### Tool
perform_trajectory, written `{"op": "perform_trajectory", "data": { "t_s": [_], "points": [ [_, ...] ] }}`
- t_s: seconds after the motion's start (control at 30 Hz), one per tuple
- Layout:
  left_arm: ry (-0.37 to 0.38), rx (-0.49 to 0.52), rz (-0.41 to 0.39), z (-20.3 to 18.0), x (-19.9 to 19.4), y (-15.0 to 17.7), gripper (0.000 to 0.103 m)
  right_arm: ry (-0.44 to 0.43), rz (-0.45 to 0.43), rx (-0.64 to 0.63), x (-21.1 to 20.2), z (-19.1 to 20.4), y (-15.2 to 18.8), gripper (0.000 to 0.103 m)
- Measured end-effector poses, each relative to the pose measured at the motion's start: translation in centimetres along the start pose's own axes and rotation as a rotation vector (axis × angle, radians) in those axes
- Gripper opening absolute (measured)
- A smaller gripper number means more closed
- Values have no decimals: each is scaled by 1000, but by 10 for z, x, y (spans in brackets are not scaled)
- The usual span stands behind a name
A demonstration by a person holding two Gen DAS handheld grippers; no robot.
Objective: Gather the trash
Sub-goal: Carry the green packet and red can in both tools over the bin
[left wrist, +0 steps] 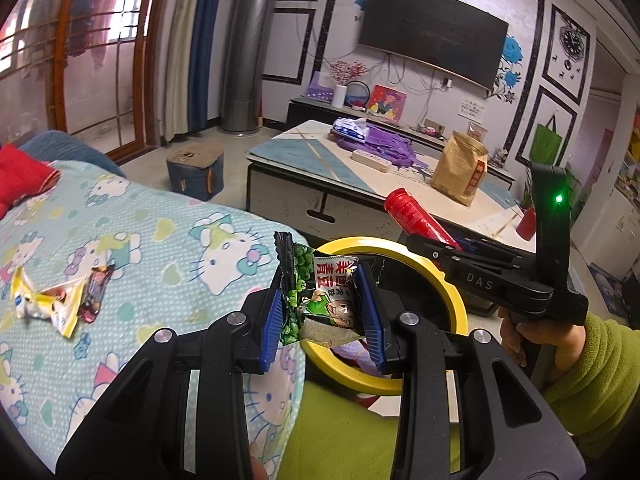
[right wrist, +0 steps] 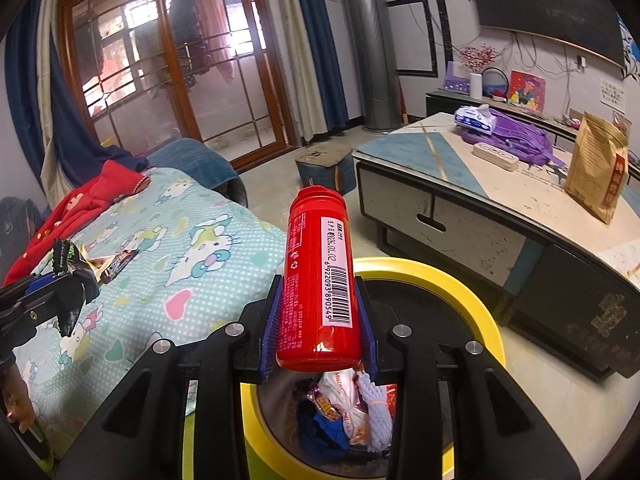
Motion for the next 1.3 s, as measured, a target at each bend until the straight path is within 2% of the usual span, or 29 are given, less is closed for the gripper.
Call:
{"op": "perform_trajectory", "data": {
  "t_s": [0.43,1.3],
  "points": [
    [65,39,27,-28,31,2,27,27,30,38,-9,-24,16,32],
    [114,54,73,-56,77,12,29,86,135,112,-3,-50,45,32]
  ]
}}
Point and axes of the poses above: each gripper's, at about its wrist camera, not at the fingertips, and x roughly the way its jaws point, z to its left, y to its underside, the point moved 4 cm from there along x, roughly the way its jaws point, and after that the axes turned 13 degrees about -z, right-handed, at the moved point
